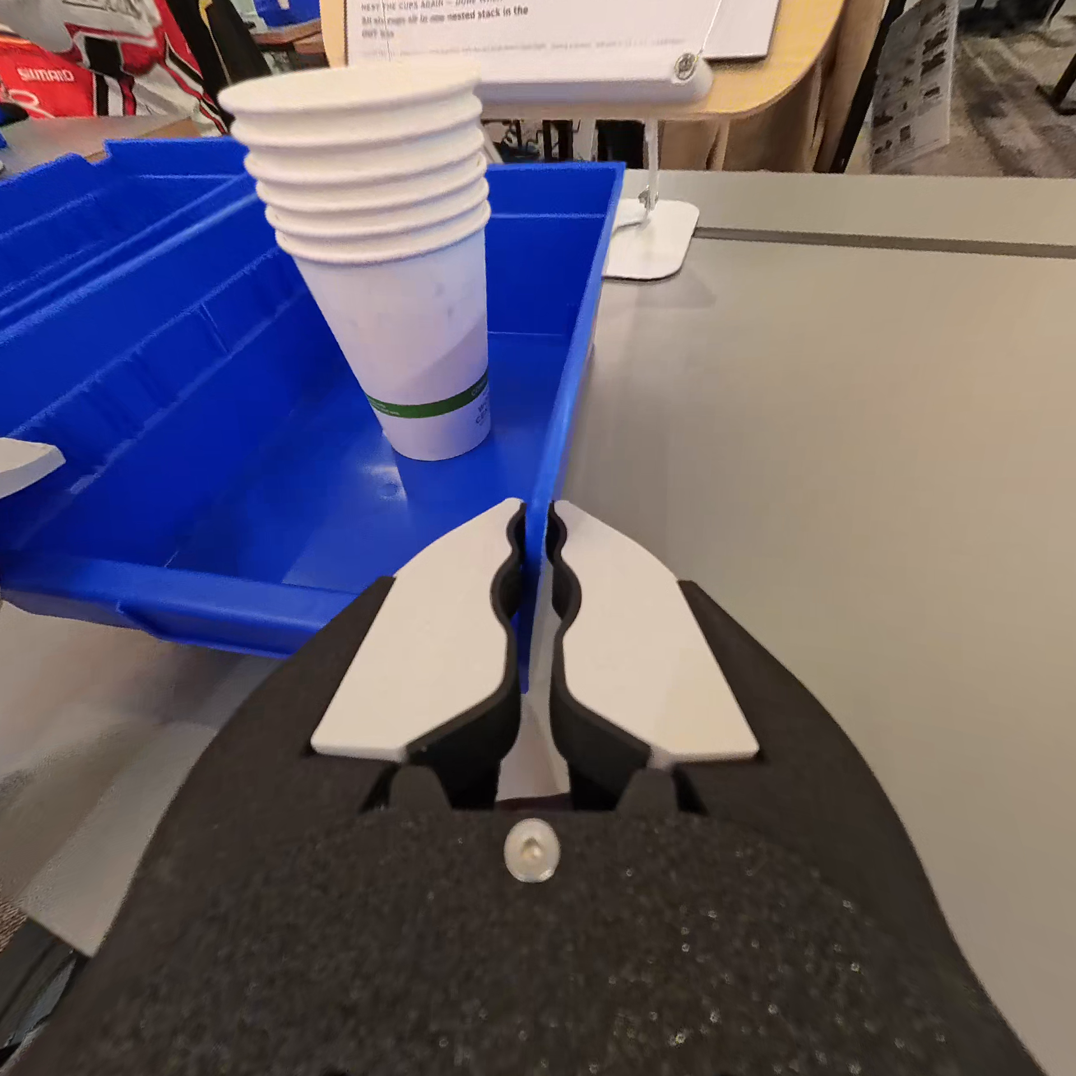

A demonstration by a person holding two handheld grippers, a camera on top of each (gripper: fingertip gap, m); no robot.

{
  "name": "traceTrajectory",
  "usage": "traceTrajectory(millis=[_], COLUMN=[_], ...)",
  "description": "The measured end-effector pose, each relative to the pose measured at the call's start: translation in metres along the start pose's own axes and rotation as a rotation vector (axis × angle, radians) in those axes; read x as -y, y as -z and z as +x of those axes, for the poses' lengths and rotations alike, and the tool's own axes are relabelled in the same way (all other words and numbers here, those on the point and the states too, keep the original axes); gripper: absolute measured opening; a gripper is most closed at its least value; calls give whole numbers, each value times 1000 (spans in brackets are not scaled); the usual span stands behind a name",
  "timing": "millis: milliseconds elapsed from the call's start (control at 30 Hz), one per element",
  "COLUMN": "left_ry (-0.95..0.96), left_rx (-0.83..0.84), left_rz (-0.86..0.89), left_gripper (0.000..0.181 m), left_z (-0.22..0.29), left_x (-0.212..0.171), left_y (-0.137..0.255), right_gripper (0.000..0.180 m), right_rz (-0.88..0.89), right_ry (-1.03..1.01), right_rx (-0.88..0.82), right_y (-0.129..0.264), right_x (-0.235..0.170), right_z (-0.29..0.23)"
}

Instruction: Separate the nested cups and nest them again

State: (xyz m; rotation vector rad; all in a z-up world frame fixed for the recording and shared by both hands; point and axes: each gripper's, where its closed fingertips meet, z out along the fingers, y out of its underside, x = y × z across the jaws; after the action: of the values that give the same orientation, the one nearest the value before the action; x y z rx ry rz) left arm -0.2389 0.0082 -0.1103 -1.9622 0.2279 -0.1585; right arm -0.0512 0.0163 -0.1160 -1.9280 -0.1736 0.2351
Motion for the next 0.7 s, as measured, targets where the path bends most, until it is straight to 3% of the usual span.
traceTrajectory(millis=[200, 233, 300, 433, 567, 700], left_ry=[-11, 5, 49, 127, 154, 133], left_rx=[18, 11, -12, -74, 30, 186], left_rz=[-3, 4, -4, -16, 62, 14], left_gripper=[8, 15, 45, 61, 67, 72], left_z=[-8, -8, -11, -32, -113, -211], left_x=[-13, -15, -20, -37, -41, -31], left_y=[-13, -13, -7, 32, 67, 49], right_gripper=[8, 11, 40, 45, 44, 32], right_rz=[-21, -15, -28, 29, 186, 256], right_ry=[63, 61, 64, 90, 191, 171], right_rx=[13, 41, 84, 167, 153, 142], right_y=[-12, -10, -3, 36, 75, 85], right_x=[-14, -14, -15, -17, -15, -11], right_z=[-2, -3, -2, 5, 21, 29])
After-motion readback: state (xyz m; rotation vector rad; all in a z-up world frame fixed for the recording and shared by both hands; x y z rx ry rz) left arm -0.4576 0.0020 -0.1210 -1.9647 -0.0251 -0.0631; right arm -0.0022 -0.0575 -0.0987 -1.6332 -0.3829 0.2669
